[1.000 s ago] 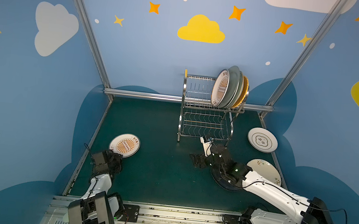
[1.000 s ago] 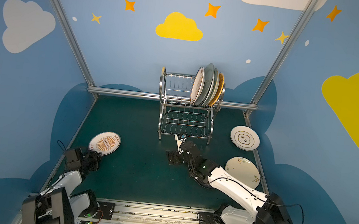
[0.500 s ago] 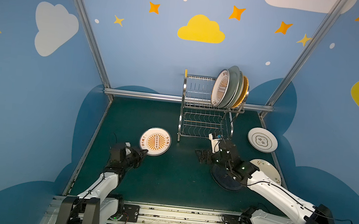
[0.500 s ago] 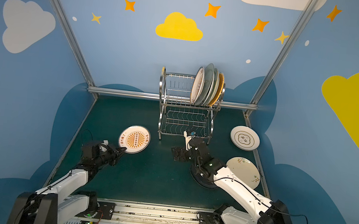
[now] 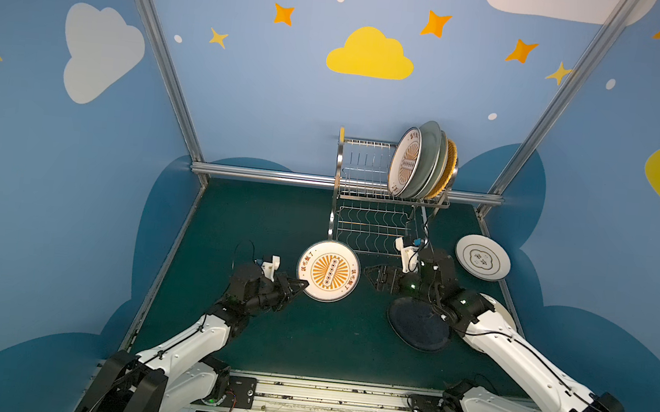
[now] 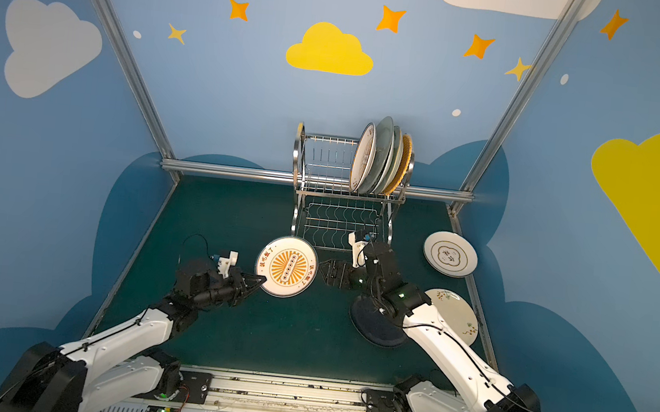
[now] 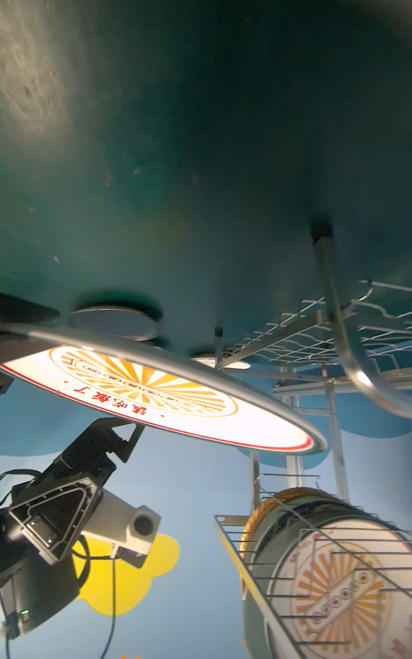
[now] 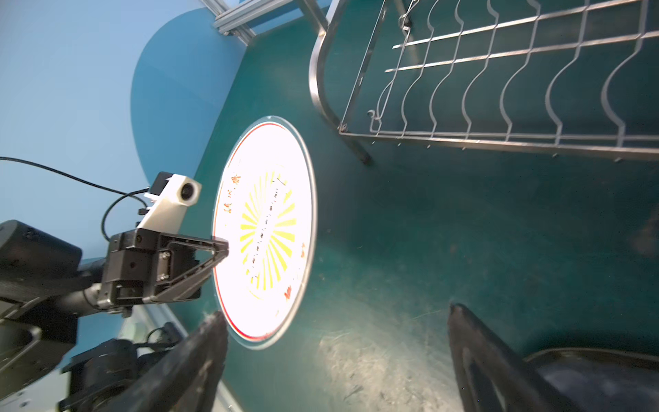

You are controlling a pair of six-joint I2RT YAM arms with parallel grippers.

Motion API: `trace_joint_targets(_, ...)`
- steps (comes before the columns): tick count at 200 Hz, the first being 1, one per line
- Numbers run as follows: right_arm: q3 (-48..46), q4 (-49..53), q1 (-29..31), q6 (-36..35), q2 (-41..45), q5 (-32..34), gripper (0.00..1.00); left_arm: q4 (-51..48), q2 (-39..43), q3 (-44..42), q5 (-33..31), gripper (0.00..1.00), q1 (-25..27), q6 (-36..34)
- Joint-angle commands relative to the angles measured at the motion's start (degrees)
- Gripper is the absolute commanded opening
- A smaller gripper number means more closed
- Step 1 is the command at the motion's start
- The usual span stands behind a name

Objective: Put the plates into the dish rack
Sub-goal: 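Grip the sunburst plate's far rim with the right gripper while the left gripper holds it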

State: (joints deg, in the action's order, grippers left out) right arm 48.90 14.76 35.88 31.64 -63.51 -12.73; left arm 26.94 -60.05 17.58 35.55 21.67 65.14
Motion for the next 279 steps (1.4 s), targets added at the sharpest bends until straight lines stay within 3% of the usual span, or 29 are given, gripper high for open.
trace_joint_targets(1, 1.87, -0.46, 0.33, 2.64, -1.53, -1.92, 0.86, 7.48, -1.43, 1.97, -1.45, 0.04, 2.27, -0.28)
trace_joint_targets(35, 1.92, -2.33, 0.33, 4.49, -4.39, -3.11, 0.76, 8.92, -2.77, 2.79, -2.54, 0.04, 5.26, -0.19)
trace_joint_targets(182, 0.73, -6.37, 1.83, 12.55, -3.79, -4.95, 0.0, 7.45, -1.28, 2.17, -2.05, 0.04, 5.89, -0.88)
trace_joint_targets(210, 0.43, -5.8, 2.09, 14.12, -1.56, -2.97, 0.0, 5.46, -0.52, 2.43, -2.15, 0.04, 5.9, -1.31)
trace_joint_targets(220, 0.32, -5.8, 2.18, 14.23, -0.53, -2.18, 0.0, 4.0, 0.16, 2.84, -2.11, 0.16, 5.77, -1.66)
trace_joint_targets(232, 0.38, -5.37, 2.35, 14.35, 0.87, -0.9, 0.0, 1.82, 1.54, 3.28, -2.06, 0.48, 5.67, -2.48)
trace_joint_targets(233, 0.39, -5.28, 2.35, 14.34, 0.94, -0.85, 0.0, 1.82, 1.54, 3.31, -2.11, 0.54, 5.66, -2.48)
trace_joint_targets(250, 1.07, -3.54, 2.52, 14.42, 3.02, 0.93, 0.0, -3.48, 6.01, 3.48, -3.78, 0.81, 5.1, -2.88)
trace_joint_targets(267, 2.53, -1.36, 2.77, 13.87, 4.88, 2.38, 0.0, -10.72, 13.07, 3.25, -7.24, 0.99, 3.63, -4.03)
trace_joint_targets(279, 4.28, 0.67, 2.96, 13.19, 5.87, 3.3, 0.0, -14.95, 18.69, 2.99, -8.47, 1.0, 1.94, -4.44)
